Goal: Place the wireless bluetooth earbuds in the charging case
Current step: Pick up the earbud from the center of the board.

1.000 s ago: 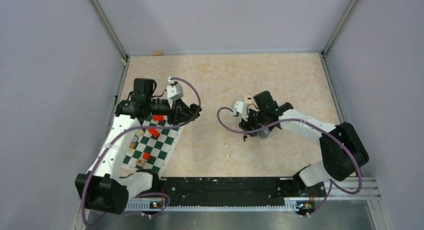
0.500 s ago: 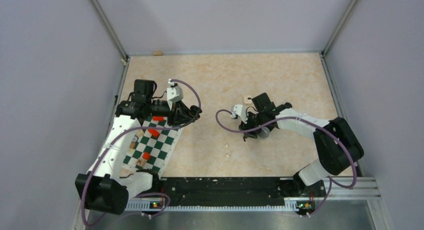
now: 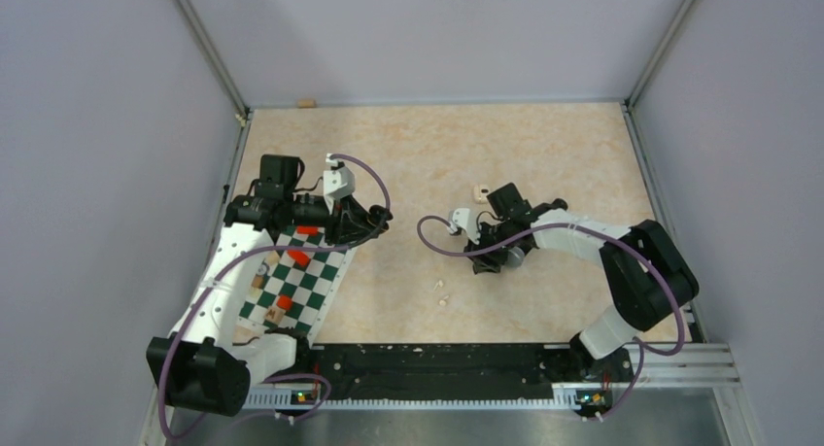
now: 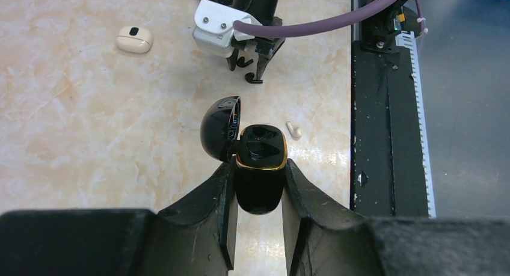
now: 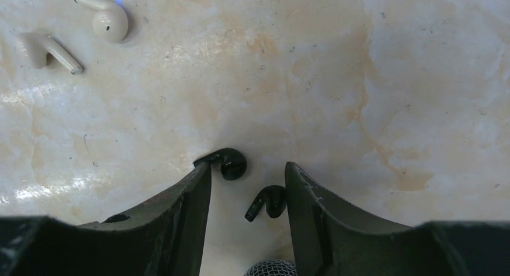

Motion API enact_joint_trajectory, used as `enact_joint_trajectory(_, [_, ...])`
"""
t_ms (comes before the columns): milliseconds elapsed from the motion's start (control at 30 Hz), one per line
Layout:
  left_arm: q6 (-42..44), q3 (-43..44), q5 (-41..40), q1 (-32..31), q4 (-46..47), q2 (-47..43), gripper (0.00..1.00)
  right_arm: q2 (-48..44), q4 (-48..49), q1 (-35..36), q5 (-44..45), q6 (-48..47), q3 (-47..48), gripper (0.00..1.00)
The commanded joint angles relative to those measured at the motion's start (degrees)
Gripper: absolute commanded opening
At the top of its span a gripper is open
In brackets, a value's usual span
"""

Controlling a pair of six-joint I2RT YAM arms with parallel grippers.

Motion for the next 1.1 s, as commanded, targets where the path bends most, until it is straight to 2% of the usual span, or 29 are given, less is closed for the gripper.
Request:
enact_joint_trajectory(0, [1.24,-0.59,2.63,0.64,0.03,-1.1,0.0,1.59,0.45,-0.24,-1.92,0.11,0.89,0.47])
enact_joint_trajectory(200, [1.37,-0.7,3.01,0.89,0.03,-0.93,0.0,1.8,1.32,-0.22,-2.09,0.84,0.9,0.41])
enact_joint_trajectory(433, [1.55,-0.71,3.28,1.13,-0.12,-1.12,0.0,1.54,0.79,-0.22,-3.42,0.76,0.96,0.18])
enact_joint_trajectory(733, [1.15,-0.62,2.97,1.26,0.02,-0.85,0.0,-2.51,0.86,-0.49,-4.8,3.32,2.27,0.12])
enact_joint_trajectory(933, [-7.6,-2.37,0.78,1.26,9.3,-0.3,0.0,-10.32,8.67,-0.53,-0.94,9.58,1.36,0.11])
enact_joint_trajectory(1067, [-17.56,-4.33,-3.19,1.13,20.62,-1.36,0.0,-16.26,14.4,-0.49,3.49,13.73,1.38,0.11])
